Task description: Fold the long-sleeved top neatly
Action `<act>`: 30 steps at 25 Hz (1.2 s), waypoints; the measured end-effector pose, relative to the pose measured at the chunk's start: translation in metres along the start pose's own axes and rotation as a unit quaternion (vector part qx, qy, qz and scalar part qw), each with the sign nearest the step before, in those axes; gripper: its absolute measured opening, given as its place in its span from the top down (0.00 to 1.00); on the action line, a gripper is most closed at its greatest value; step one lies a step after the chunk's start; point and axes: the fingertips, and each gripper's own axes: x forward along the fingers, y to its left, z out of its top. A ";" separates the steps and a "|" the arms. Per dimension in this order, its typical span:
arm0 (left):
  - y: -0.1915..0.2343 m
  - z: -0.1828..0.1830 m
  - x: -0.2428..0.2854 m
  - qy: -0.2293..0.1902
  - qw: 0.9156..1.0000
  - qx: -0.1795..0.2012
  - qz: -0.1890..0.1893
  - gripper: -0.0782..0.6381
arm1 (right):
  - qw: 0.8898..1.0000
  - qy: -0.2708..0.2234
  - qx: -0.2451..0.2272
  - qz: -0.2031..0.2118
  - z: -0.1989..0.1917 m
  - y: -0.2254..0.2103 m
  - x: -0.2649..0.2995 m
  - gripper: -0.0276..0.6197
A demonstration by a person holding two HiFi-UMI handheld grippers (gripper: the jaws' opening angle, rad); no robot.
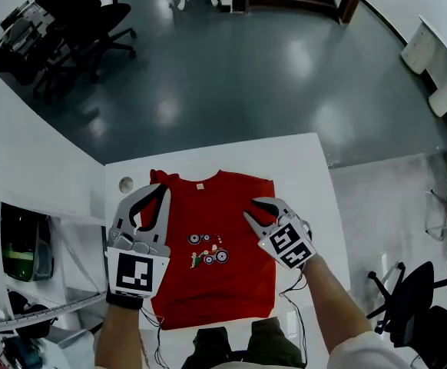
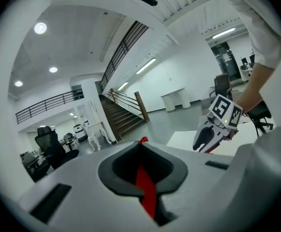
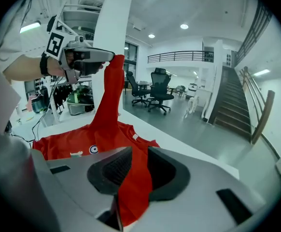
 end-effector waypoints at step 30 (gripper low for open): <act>-0.169 -0.144 0.105 0.158 0.969 0.034 -0.185 0.76 | 0.998 0.057 0.034 0.016 -0.090 -0.043 -0.002 0.78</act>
